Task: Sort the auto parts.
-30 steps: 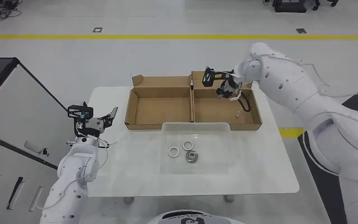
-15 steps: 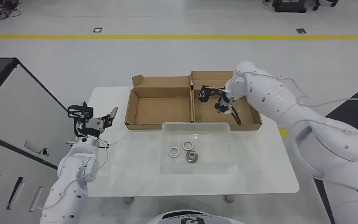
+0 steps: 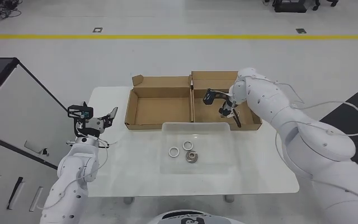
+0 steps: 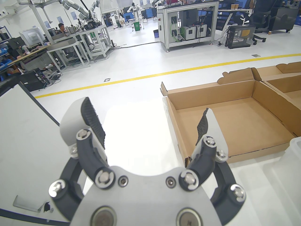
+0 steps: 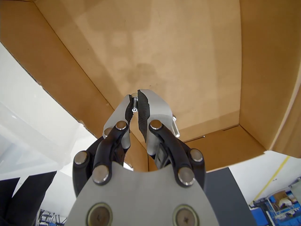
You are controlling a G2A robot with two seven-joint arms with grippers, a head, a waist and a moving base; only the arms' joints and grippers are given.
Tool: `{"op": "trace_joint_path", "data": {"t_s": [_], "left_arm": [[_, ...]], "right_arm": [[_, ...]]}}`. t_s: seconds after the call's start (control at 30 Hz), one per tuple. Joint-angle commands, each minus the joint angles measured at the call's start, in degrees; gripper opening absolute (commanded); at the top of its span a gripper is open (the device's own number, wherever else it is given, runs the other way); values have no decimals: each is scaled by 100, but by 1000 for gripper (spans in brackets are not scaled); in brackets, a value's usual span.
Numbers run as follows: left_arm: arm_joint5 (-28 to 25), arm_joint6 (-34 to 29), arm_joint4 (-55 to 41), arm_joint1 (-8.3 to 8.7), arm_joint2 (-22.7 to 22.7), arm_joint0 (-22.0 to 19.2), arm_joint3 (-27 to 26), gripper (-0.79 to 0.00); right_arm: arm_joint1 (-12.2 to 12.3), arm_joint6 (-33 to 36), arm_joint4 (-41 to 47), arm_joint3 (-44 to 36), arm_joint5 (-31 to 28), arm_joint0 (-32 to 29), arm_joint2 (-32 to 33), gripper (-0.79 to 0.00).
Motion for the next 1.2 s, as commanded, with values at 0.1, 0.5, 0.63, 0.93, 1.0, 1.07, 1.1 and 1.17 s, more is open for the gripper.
{"op": "trace_joint_path", "data": {"t_s": [0.1,0.5,0.63,0.93,1.0,1.07,1.1,1.17], "left_arm": [[0,0,0,0,0,0,0,0],[0,0,0,0,0,0,0,0],[0,0,0,0,0,0,0,0],[0,0,0,0,0,0,0,0],[0,0,0,0,0,0,0,0],[0,0,0,0,0,0,0,0],[0,0,0,0,0,0,0,0],[0,0,0,0,0,0,0,0]], "right_arm": [[-104,-251,-159,242,20,10,9,-785],[-293,-178,-389,589,41,275,95,-785],[-352,-73,-332,703,29,298,140,-785],[-409,-193,-211,876,26,296,229,-785],[-409,-193,-211,876,26,296,229,-785],[-409,-193,-211,876,26,296,229,-785],[-409,-193,-211,876,26,296,229,-785],[-409,-193,-211,876,26,296,229,-785]]}}
